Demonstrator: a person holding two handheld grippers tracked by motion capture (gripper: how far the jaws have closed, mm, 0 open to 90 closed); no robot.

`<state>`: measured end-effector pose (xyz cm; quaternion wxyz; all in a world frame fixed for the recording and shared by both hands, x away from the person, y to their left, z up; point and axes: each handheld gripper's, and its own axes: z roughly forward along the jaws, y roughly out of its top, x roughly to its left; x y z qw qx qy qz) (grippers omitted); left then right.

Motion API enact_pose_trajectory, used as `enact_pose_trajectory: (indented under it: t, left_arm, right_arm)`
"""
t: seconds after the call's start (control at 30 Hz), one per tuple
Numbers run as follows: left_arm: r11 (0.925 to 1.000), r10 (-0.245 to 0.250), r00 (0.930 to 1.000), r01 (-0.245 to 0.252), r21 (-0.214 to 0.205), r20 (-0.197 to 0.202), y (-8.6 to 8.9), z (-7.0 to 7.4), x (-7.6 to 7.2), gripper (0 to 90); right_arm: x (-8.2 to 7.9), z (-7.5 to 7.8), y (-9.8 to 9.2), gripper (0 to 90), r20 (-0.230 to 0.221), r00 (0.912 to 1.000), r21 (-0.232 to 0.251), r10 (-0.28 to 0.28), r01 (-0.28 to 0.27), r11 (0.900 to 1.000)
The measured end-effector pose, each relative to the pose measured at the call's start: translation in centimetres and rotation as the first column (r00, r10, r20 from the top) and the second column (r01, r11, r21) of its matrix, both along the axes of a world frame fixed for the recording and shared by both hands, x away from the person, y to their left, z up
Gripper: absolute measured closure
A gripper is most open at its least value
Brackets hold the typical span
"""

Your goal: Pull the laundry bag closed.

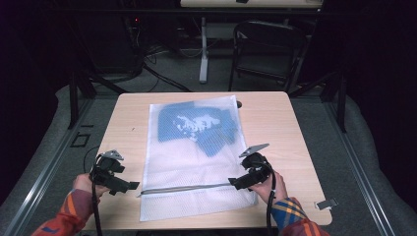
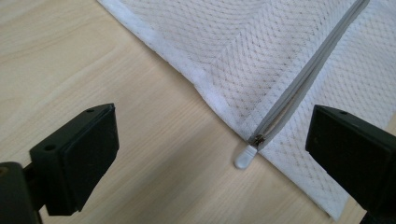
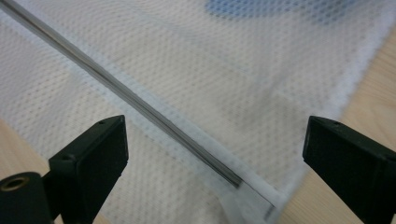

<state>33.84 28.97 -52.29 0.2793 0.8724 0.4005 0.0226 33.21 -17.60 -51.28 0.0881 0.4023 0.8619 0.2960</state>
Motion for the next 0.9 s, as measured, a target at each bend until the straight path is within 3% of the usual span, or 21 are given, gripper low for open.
enact_pose_trajectory:
  t: [0.2,0.33,0.4,0.5,0.67,0.77,0.9]
  left_arm:
    - [0.9999,0.01,0.9999,-0.01,0.001,0.012,0.3,0.1,0.0,0.0]
    - [0.9993,0.033,0.9993,-0.033,-0.014,0.017,0.8,0.0,0.0,0.0]
    - [0.9985,0.049,0.9987,-0.049,-0.025,0.015,0.9,-0.1,0.1,0.0]
    - [0.9983,0.05,0.9987,-0.05,-0.03,0.01,1.2,-0.2,0.2,0.0]
    - [0.9967,0.072,0.9974,-0.071,-0.039,0.011,1.6,-0.5,0.3,0.0]
    - [0.9965,0.075,0.997,-0.074,-0.039,0.017,1.8,-0.7,0.5,0.0]
    - [0.9949,0.093,0.9955,-0.092,-0.042,0.018,2.1,-1.1,0.8,0.0]
  right_arm:
    - [-0.2,0.5,-3.3,0.5,0.023,0.9962,-0.009,-0.084,0.084,0.9964]
    - [-0.5,0.6,-5.6,0.0,0.033,0.9878,0.007,-0.152,0.152,0.9883]
    - [-0.6,0.5,-7.3,0.0,0.036,0.9789,0.009,-0.201,0.201,0.9796]
    - [-0.6,0.3,-8.4,0.0,0.035,0.9717,0.008,-0.234,0.234,0.9723]
    - [-0.6,-0.2,-10.8,0.0,0.038,0.9424,0.01,-0.332,0.332,0.9431]
    - [-0.5,-0.6,-11.6,0.0,0.029,0.9323,0.007,-0.361,0.361,0.9327]
    - [-0.4,-0.9,-12.0,0.0,0.02,0.9267,-0.013,-0.375,0.375,0.9268]
